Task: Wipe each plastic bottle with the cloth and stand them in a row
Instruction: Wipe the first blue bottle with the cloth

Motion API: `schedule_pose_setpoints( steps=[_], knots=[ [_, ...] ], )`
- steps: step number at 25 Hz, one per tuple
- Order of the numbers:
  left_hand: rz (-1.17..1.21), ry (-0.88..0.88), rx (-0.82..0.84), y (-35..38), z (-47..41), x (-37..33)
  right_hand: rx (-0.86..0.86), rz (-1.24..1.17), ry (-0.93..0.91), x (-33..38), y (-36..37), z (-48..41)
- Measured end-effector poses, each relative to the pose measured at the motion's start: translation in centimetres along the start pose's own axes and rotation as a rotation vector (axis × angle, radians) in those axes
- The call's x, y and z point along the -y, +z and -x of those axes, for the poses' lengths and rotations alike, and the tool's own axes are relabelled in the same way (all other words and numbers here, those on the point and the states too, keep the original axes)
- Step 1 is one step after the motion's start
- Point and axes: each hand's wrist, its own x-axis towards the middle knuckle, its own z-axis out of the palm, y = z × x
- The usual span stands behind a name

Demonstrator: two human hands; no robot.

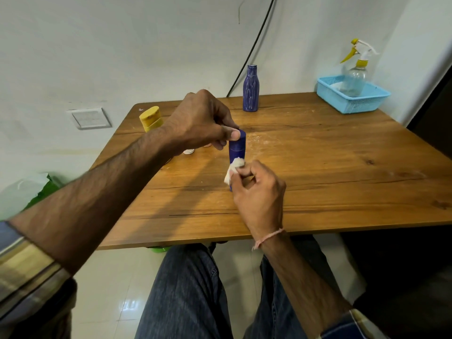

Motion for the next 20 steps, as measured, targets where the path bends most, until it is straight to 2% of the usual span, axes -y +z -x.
schedule_pose_setpoints(
  steps=[6,12,17,20],
  knots=[
    [-0.008,-0.038,0.028,-0.1,-0.2,-1.1,-0.148,-0.091,-0.037,2.7,-0.3,-2.8],
    [0.013,-0.121,0.076,-0.4,-0.5,-1.2,-0.092,-0.081,0.103,0.8,0.2,0.0],
    [0.039,-0.186,0.105,-0.6,-0.8,-1.8,-0.162,-0.121,0.009,3.2,0.3,-2.8],
    [0.043,-0.209,0.130,-0.6,-1.0,-2.1,-0.136,-0.099,0.046,2.0,0.5,-1.8]
  ],
)
